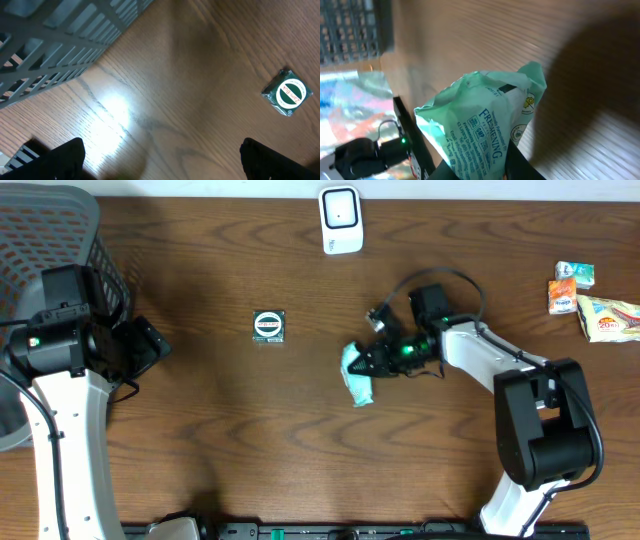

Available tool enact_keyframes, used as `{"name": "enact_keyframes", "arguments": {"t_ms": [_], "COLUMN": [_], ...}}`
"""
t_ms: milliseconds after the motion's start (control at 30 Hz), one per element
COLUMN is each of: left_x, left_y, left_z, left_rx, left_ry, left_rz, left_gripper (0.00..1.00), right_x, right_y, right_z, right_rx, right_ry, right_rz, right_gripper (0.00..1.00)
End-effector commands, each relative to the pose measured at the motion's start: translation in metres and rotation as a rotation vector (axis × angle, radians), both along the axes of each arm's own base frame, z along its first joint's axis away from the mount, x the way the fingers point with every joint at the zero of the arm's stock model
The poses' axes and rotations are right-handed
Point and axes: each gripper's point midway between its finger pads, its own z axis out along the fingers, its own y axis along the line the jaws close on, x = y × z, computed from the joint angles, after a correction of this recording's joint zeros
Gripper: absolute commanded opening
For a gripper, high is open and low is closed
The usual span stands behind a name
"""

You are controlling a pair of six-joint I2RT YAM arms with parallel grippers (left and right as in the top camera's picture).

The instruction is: Scan the item barcode

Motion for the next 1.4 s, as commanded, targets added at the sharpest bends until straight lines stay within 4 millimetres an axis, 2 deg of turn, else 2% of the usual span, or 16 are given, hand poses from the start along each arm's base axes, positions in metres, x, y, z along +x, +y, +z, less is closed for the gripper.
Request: {"name": "enact_keyframes", "arguments": {"t_ms": [0, 67, 167, 300, 400, 500, 567, 733, 933, 1100, 1367], "left_x": [-0.003, -0.003, -0.003, -0.003, -0.003, -0.003, -0.003, -0.003, -0.003, -0.003, -0.003], "left_y": [0.003, 0.003, 0.003, 0.003, 0.003, 0.003, 0.003, 0.003, 0.003, 0.003, 0.003], "left_z": [0.000, 0.000, 0.000, 0.000, 0.000, 0.000, 0.000, 0.000, 0.000, 0.000, 0.000], "left_rx": [0.013, 0.013, 0.013, 0.013, 0.013, 0.013, 0.013, 0.013, 0.013, 0.013, 0.013], "left_ry": [0.005, 0.005, 0.005, 0.005, 0.005, 0.005, 0.005, 0.005, 0.005, 0.005, 0.005], "left_rz": [0.013, 0.013, 0.013, 0.013, 0.013, 0.013, 0.013, 0.013, 0.013, 0.013, 0.013], "left_gripper": [0.98, 0.98, 0.97, 0.98, 0.98, 0.98, 0.98, 0.98, 0.97, 0.98, 0.98], "right_x": [0.005, 0.012, 0.023, 0.034, 0.037, 0.031, 0.024, 0.010, 0.005, 0.003, -0.003], "right_y": [-0.028, -0.051, -0.086, -0.111, -0.118, -0.111, -0.103, -0.087, -0.067, -0.062, -0.049], "right_z": [-0.021, -0.034, -0.041, -0.023, -0.003, 0.017, 0.022, 0.007, -0.004, -0.009, -0.027], "right_rx": [-0.083, -0.192, -0.308, -0.329, -0.346, -0.355, -0.379, -0.564, -0.747, -0.875, -0.876], "right_ry": [0.063, 0.058, 0.085, 0.109, 0.122, 0.120, 0.112, 0.070, 0.009, -0.037, -0.084], "right_rz": [-0.104, -0.157, -0.246, -0.276, -0.252, -0.172, -0.113, -0.010, 0.009, -0.014, 0.009], "right_gripper": [0.16, 0.27, 0.35, 0.40, 0.40, 0.40, 0.40, 0.40, 0.38, 0.38, 0.36]}}
